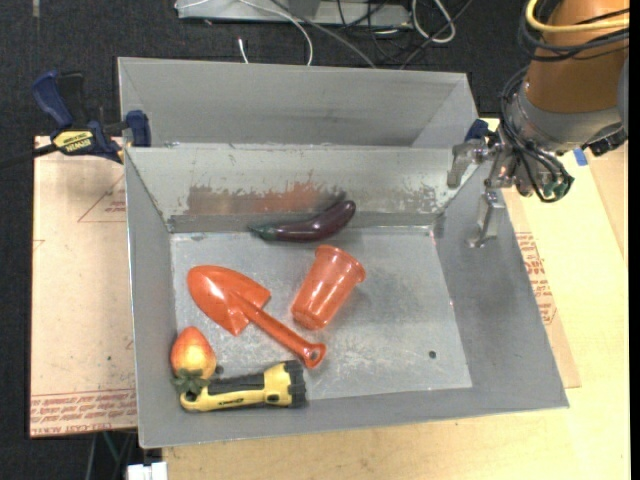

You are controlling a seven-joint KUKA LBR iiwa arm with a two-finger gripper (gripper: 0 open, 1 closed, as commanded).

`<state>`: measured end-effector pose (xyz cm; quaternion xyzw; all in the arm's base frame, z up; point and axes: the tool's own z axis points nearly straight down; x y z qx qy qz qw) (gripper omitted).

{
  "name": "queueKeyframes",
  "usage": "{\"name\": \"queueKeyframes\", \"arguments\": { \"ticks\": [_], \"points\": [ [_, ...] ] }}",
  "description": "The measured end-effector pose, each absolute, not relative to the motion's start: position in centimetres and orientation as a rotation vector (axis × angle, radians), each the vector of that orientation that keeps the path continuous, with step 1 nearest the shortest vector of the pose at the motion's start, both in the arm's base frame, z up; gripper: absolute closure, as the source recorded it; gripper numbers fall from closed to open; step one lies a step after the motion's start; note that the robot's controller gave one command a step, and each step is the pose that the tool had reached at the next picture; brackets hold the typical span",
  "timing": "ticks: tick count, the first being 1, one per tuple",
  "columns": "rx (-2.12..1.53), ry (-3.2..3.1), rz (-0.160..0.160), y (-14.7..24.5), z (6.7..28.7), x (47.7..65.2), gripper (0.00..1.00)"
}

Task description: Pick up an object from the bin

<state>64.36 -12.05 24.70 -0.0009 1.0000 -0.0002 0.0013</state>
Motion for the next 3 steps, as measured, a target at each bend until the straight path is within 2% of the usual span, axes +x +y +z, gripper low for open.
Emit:
{"name": "queueKeyframes", "arguments": {
  "ticks": [1, 2, 3],
  "points": [
    [-0.003, 3.139, 0.000, -12.0, 24.7, 64.4, 0.00],
    [-0.003, 3.141, 0.001, -11.6, 21.3, 61.8, 0.00],
    [-0.152, 3.129, -0.002, -10.5, 21.8, 58.9, 0.00]
  ]
}}
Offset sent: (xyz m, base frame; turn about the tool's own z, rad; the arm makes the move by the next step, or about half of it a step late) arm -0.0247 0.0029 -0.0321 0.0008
